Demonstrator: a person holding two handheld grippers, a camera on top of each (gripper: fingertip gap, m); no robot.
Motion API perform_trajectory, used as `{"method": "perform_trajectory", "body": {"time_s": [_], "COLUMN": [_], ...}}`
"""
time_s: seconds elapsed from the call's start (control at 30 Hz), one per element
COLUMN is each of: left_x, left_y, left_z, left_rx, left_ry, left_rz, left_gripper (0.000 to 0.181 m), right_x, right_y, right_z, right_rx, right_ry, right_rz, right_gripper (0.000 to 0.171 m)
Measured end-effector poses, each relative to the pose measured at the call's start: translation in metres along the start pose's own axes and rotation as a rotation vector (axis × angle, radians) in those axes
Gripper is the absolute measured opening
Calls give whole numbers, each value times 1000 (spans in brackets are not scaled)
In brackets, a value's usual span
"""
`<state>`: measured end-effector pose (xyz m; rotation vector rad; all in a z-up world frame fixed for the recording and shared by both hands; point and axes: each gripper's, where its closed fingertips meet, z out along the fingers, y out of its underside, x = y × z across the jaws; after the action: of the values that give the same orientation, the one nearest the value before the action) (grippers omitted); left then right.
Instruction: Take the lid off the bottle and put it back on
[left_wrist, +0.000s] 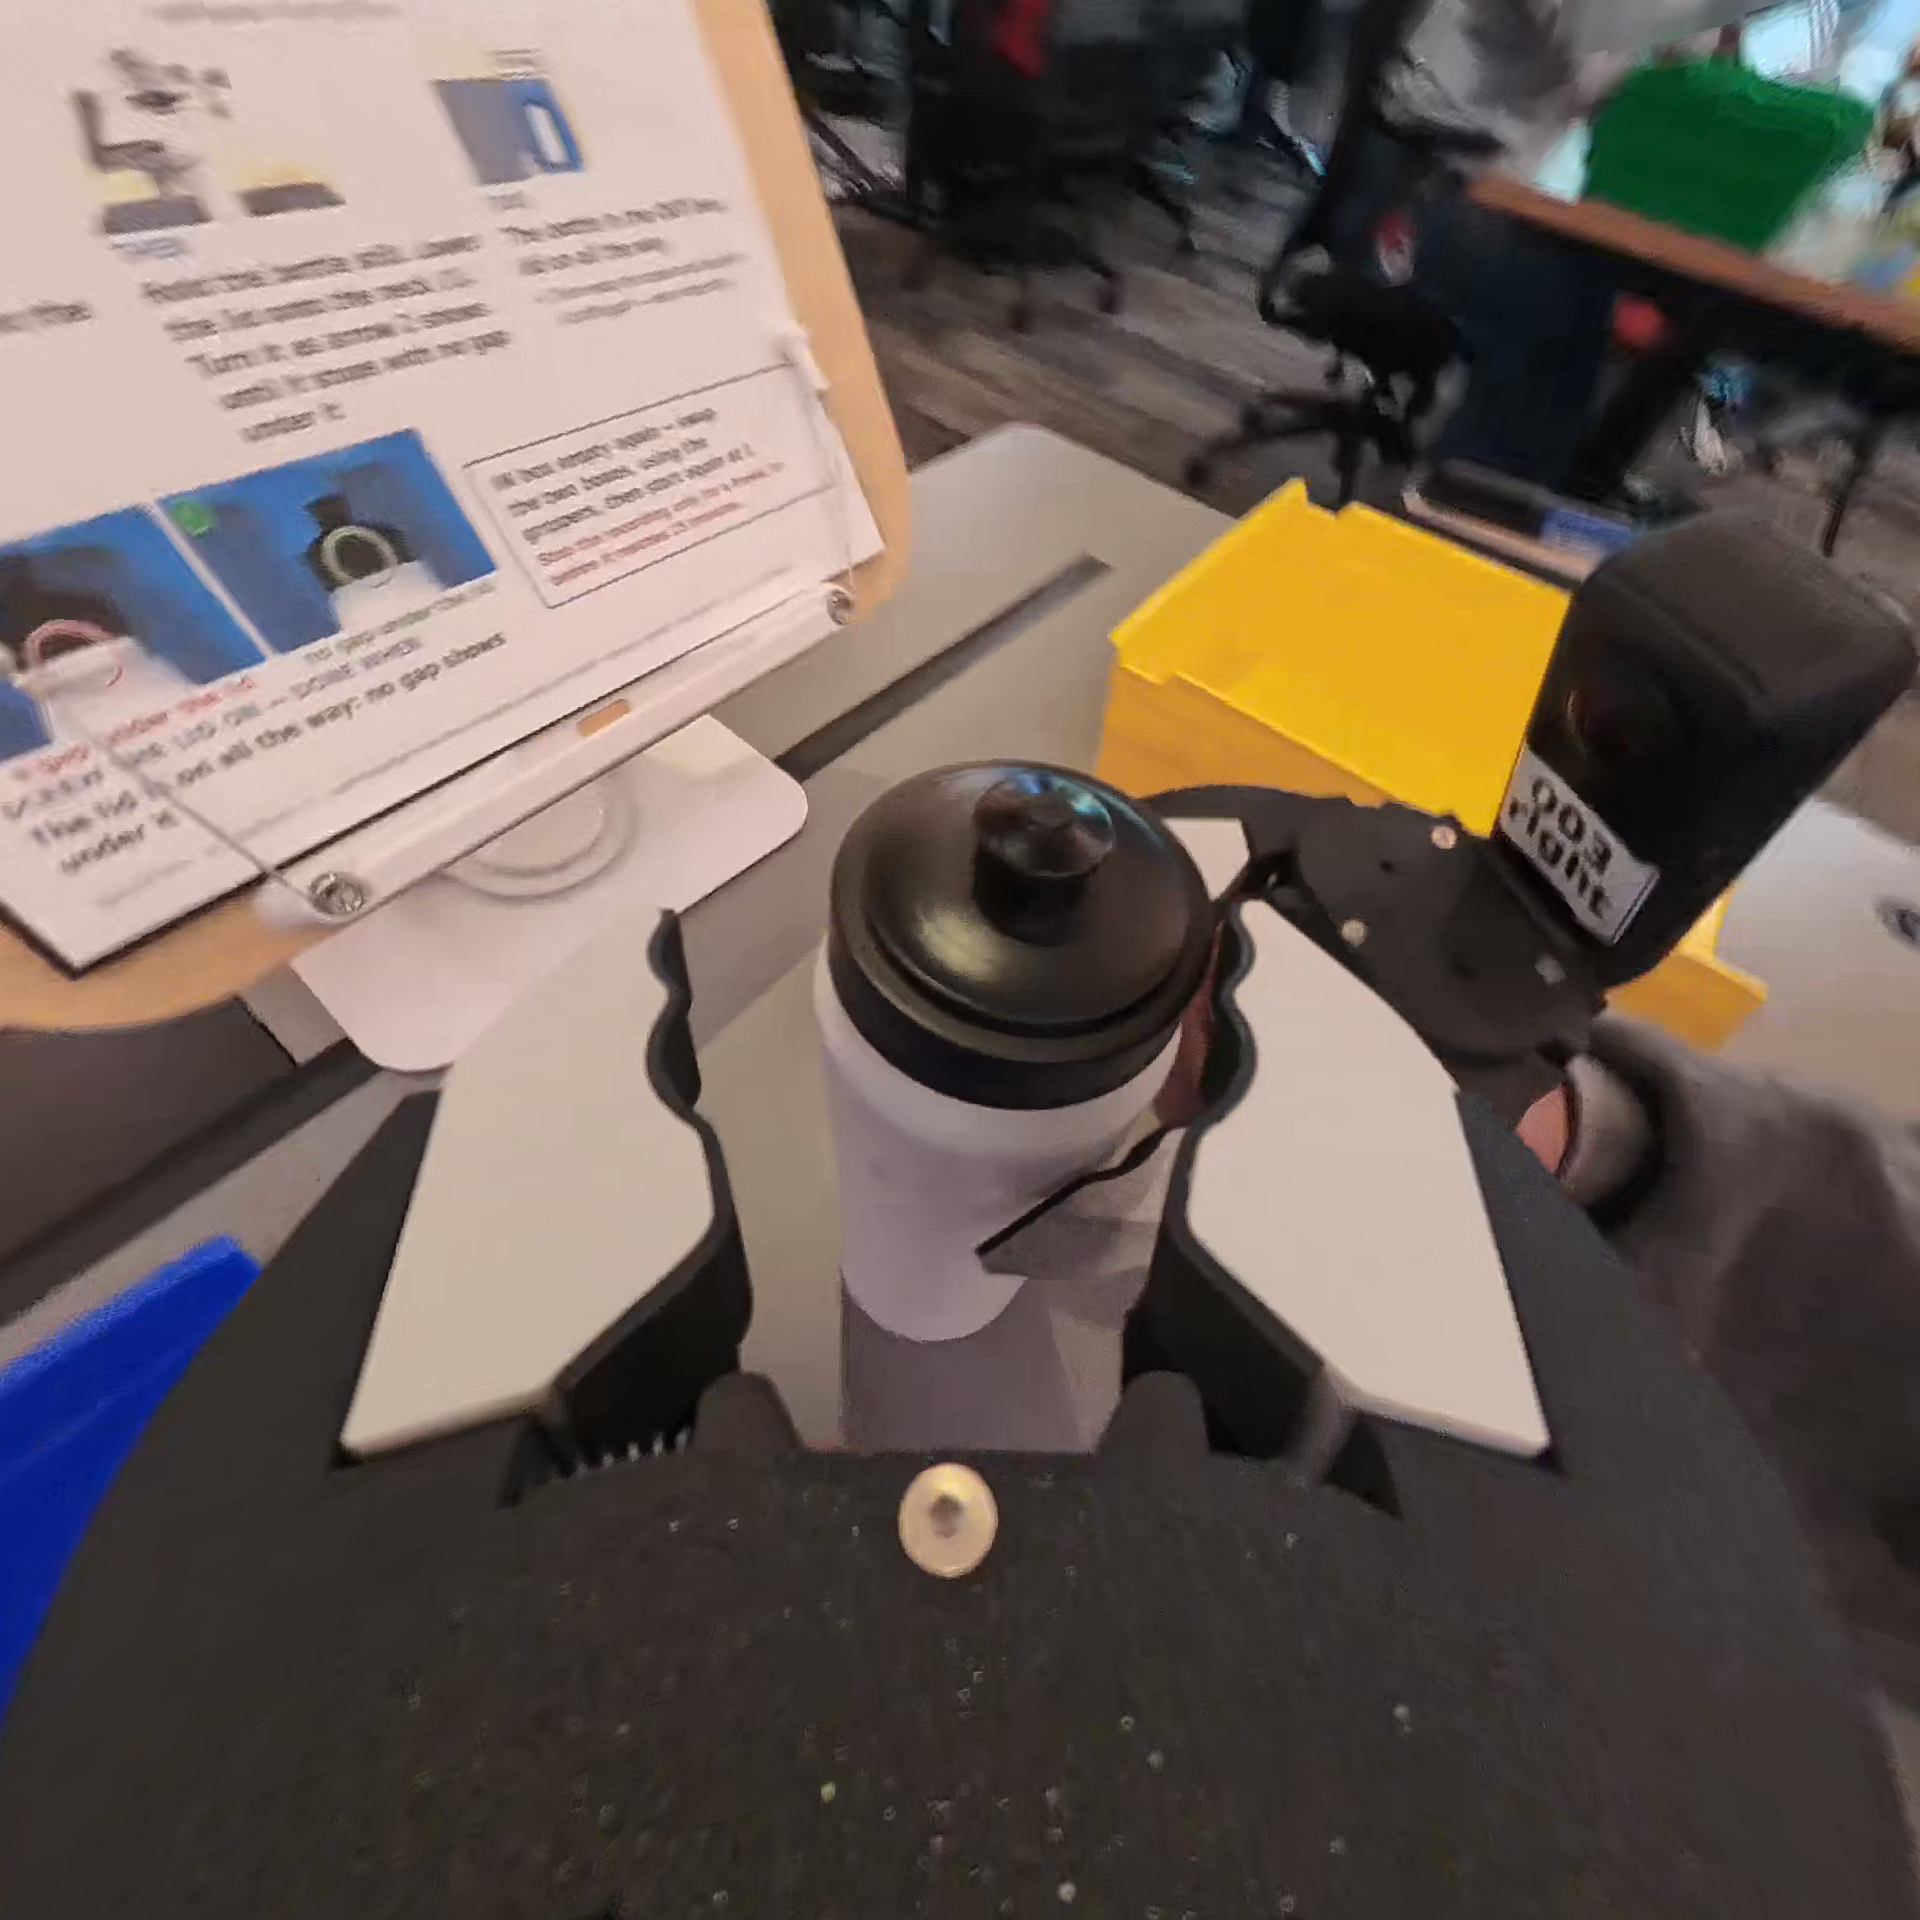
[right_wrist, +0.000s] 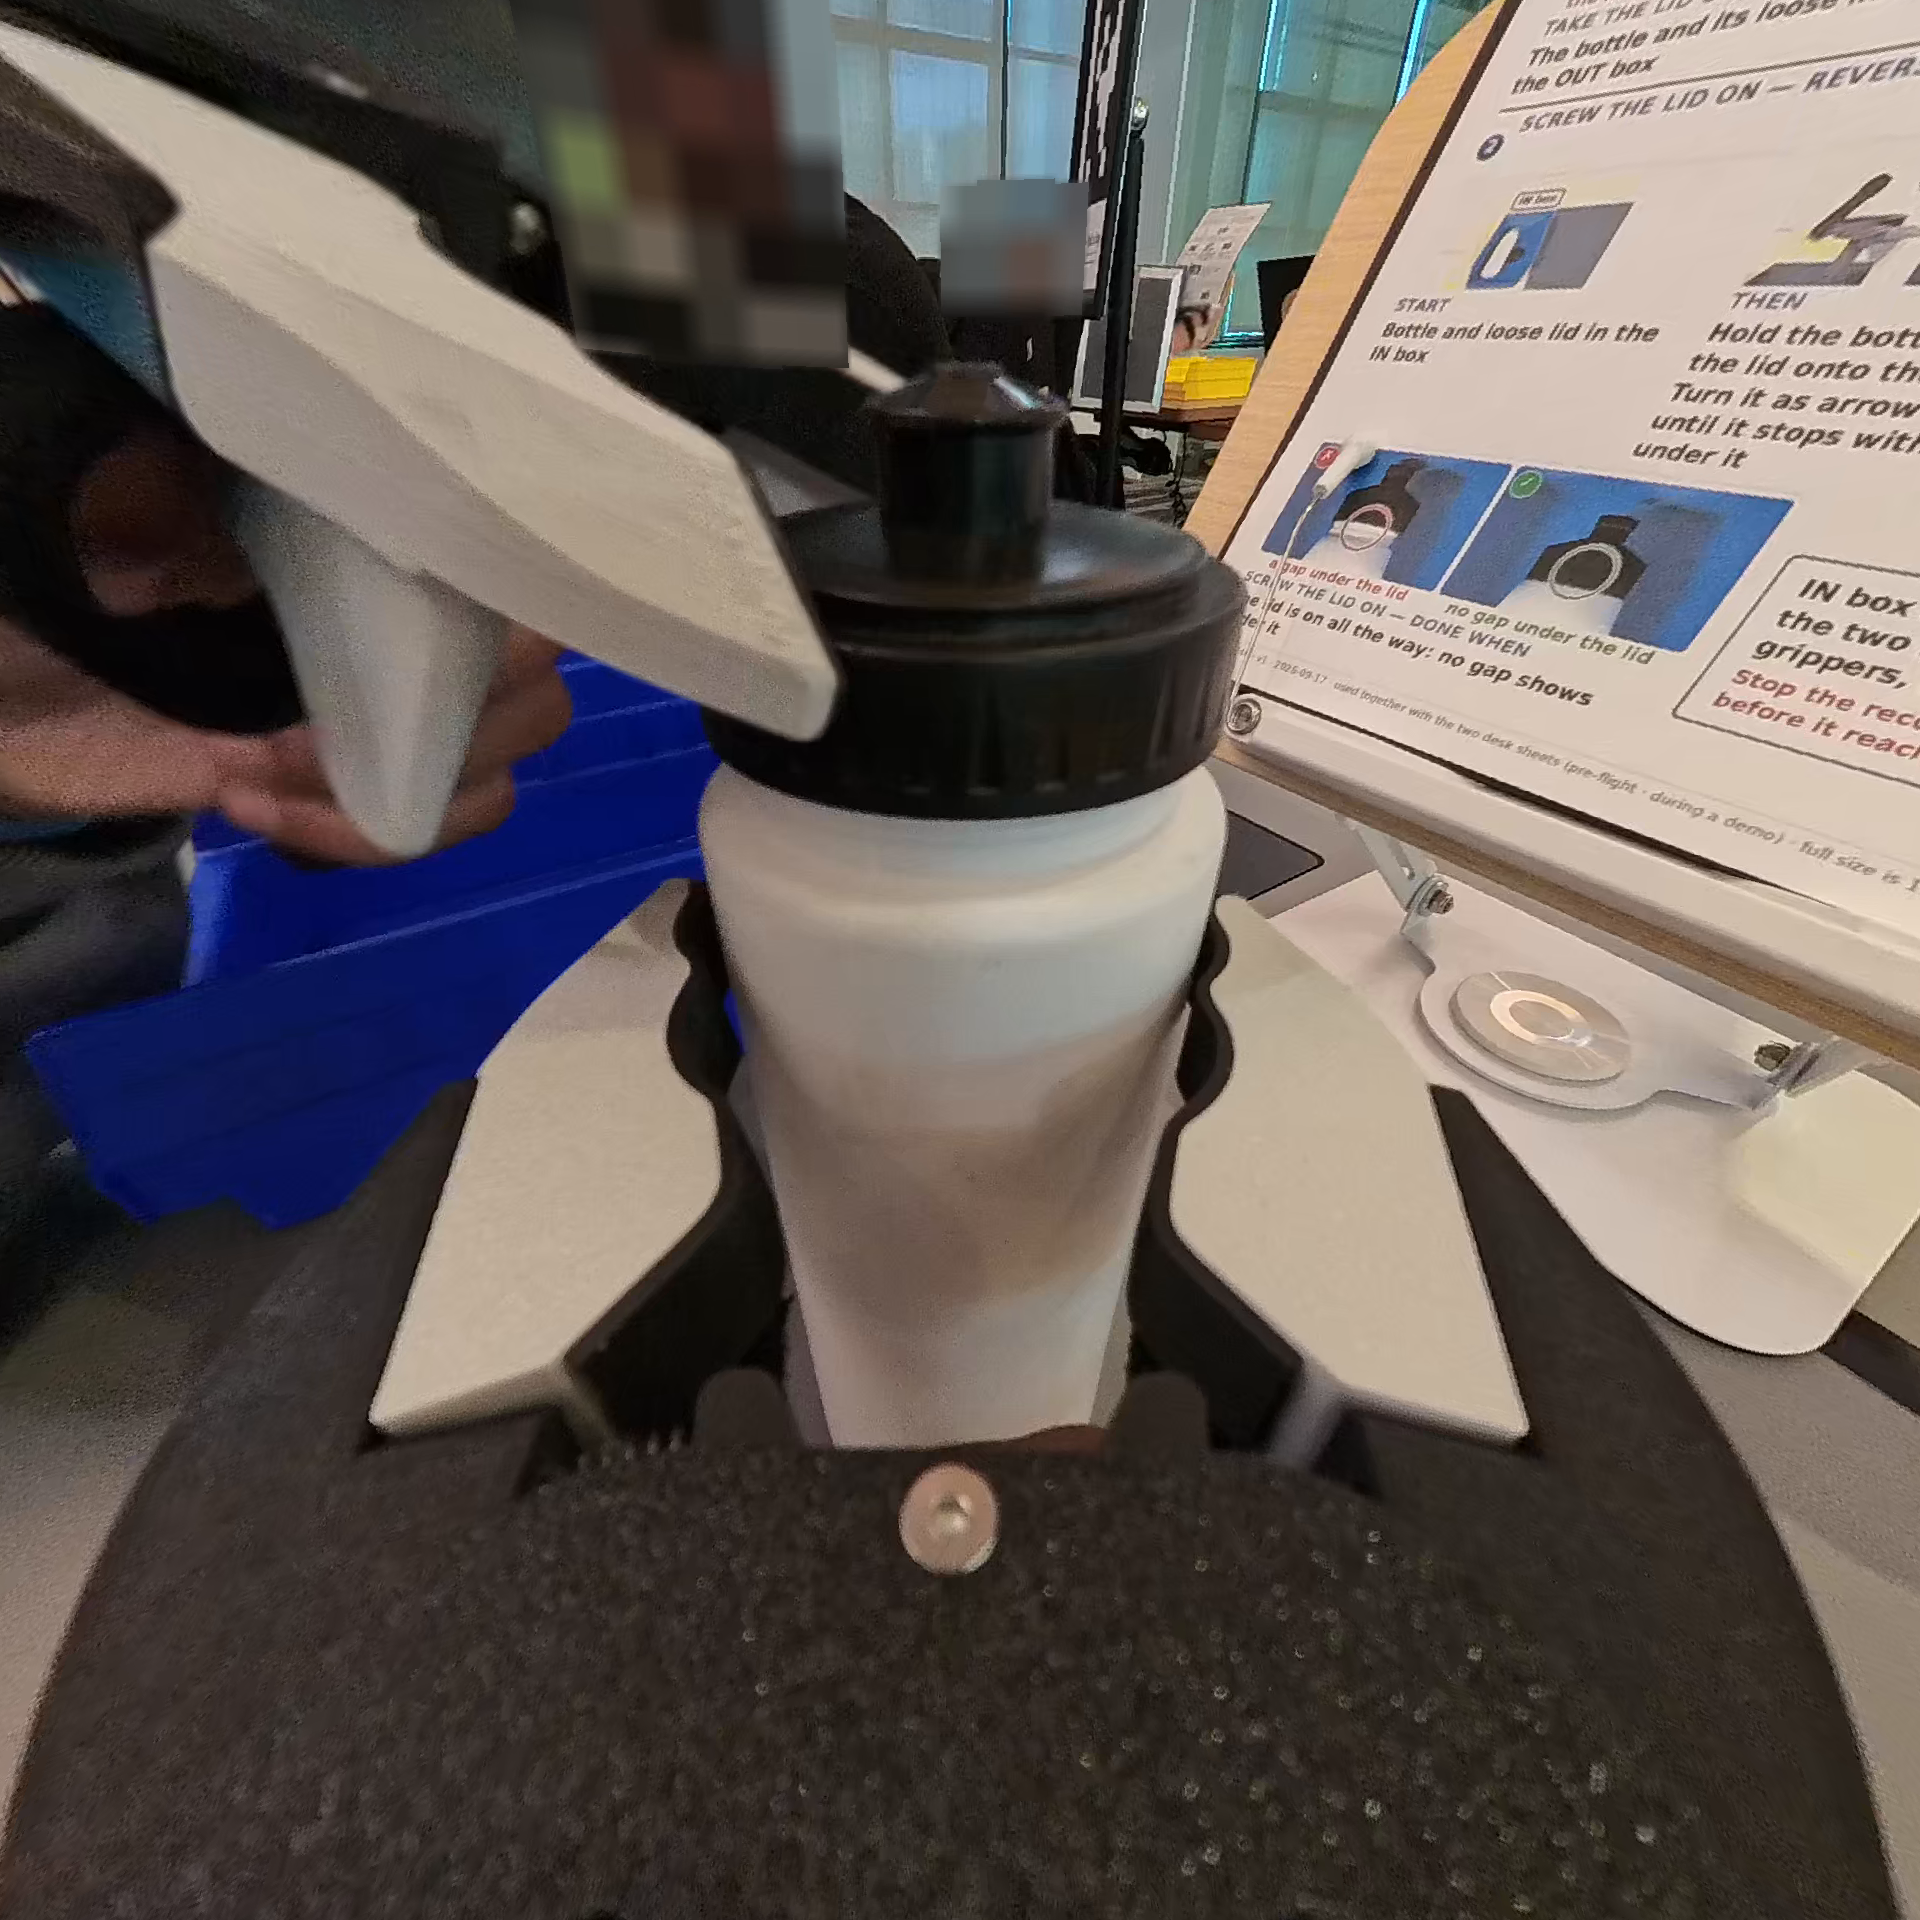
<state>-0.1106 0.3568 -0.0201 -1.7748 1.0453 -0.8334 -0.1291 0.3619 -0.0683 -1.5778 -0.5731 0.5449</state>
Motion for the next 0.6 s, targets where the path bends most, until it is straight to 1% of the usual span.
{"method": "perform_trajectory", "body": {"time_s": [0.07, 0.1, 0.13, 0.17, 0.23, 0.3, 0.43, 0.6], "left_x": [7, 11, 12, 9, 8, 9, 11, 13], "left_y": [0, 2, 5, 6, 6, 8, 12, 18], "left_z": [0, 2, 5, 5, 6, 5, 0, -6], "left_rx": [53, 53, 46, 49, 38, -19, -138, -270], "left_ry": [-29, -45, -71, -121, -135, -79, 130, 414], "left_rz": [-45, -47, -31, -8, 15, 36, 118, 318], "left_gripper": [94, 92, 89, 75, 73, 73, 73, 73], "right_x": [0, -1, -1, -1, -1, -2, -4, -7], "right_y": [0, 0, 0, 0, 0, 0, 0, 0], "right_z": [0, 0, 1, 1, 1, 0, 1, 1], "right_rx": [0, -2, -5, -8, -12, -9, -5, 9], "right_ry": [3, 6, 9, 12, 16, 9, -6, -27], "right_rz": [-2, -3, -5, -8, -9, -8, -14, -24], "right_gripper": [85, 85, 85, 85, 85, 85, 85, 85]}}
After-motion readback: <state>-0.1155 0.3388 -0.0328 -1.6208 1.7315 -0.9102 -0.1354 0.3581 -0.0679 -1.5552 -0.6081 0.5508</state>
